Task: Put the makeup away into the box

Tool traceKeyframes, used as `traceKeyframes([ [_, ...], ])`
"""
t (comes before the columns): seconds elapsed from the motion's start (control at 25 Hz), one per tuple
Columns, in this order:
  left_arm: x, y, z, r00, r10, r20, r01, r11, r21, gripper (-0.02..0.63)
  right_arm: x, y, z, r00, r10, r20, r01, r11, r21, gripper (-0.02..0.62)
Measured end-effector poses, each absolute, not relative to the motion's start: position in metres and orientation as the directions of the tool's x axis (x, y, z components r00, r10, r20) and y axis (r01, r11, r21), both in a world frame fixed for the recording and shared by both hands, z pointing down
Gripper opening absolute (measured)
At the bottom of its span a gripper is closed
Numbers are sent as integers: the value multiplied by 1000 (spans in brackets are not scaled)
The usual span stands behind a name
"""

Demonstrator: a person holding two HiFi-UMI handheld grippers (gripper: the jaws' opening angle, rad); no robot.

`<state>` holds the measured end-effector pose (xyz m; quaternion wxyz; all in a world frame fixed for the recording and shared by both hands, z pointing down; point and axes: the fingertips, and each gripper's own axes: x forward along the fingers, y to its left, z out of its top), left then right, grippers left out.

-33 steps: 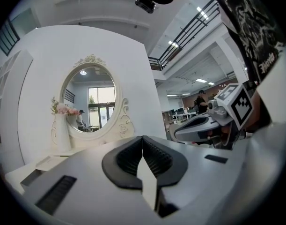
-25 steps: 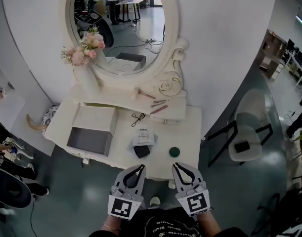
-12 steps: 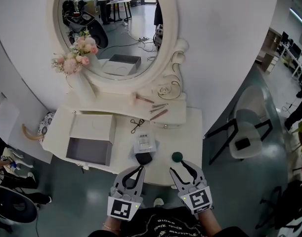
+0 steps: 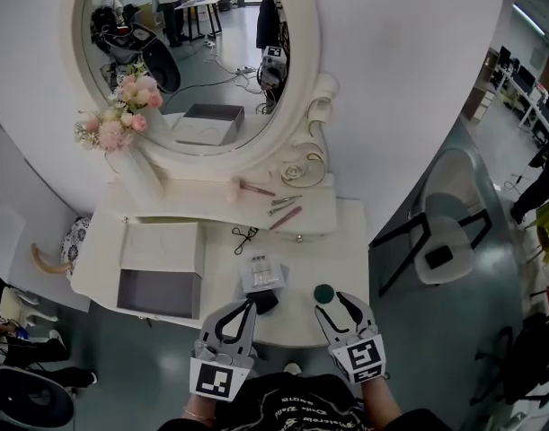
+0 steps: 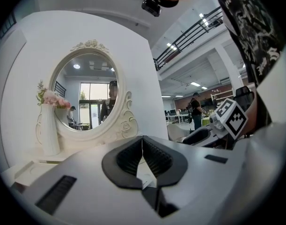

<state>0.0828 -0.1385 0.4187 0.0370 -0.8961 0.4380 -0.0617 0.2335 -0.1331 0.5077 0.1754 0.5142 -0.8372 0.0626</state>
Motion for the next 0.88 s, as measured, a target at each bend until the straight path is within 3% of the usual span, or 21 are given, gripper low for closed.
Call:
traceKeyframes([
  [0.88,49,-150,417,501,-861,88,-852,-508,-125,17,250,-162,562,-382,-780,496,-895,445,11,239],
])
